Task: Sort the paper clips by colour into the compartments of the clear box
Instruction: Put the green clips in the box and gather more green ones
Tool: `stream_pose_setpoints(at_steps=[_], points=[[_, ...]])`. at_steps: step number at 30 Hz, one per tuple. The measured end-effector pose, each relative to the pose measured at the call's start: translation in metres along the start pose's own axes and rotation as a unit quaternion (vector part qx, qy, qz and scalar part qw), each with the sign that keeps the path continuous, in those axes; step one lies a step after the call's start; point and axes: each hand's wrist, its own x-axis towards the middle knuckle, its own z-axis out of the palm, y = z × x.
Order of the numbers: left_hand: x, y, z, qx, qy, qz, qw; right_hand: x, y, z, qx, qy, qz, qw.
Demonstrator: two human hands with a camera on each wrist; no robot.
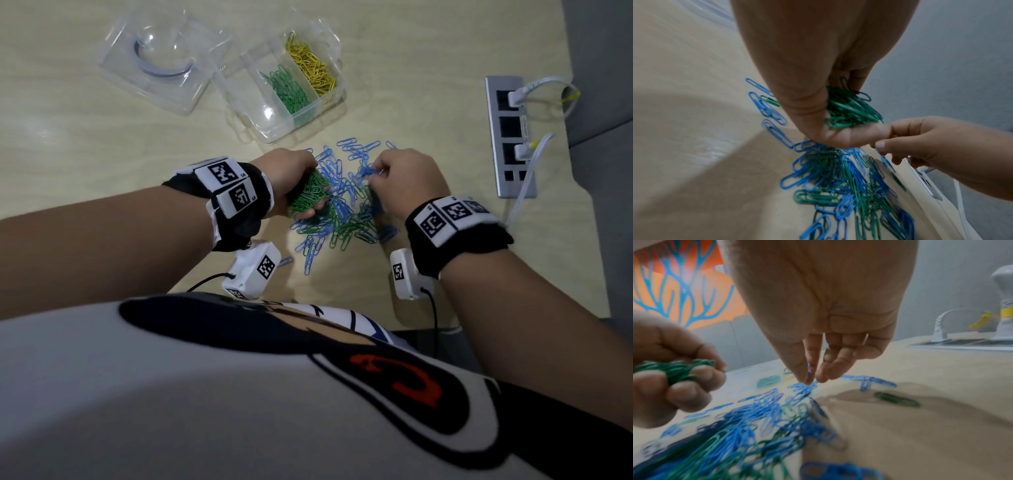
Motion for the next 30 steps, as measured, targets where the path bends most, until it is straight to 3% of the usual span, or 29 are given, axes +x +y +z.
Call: stream_pose_setpoints(at_steps=[13, 19, 26, 30], points=[[0.0, 0.001, 0.001, 0.006, 0.005, 0.003, 1.0, -0.002, 0.013, -0.018, -0.086, -0.055, 0.05, 0.994], [-0.001, 0.0, 0.003, 0.013, 0.003, 0.001, 1.0, -0.005, 0.007, -0.007, -0.068, -0.013, 0.033, 0.997], [-0.002, 0.001, 0.003, 0.015, 0.011, 0.006, 1.0, -0.001, 0.005, 0.011, -0.07, -0.017, 0.006, 0.997], [-0.001, 0.0, 0.002, 0.013, 0.02, 0.006, 1.0, -0.002, 0.005, 0.003, 0.003, 0.002, 0.009, 1.0]])
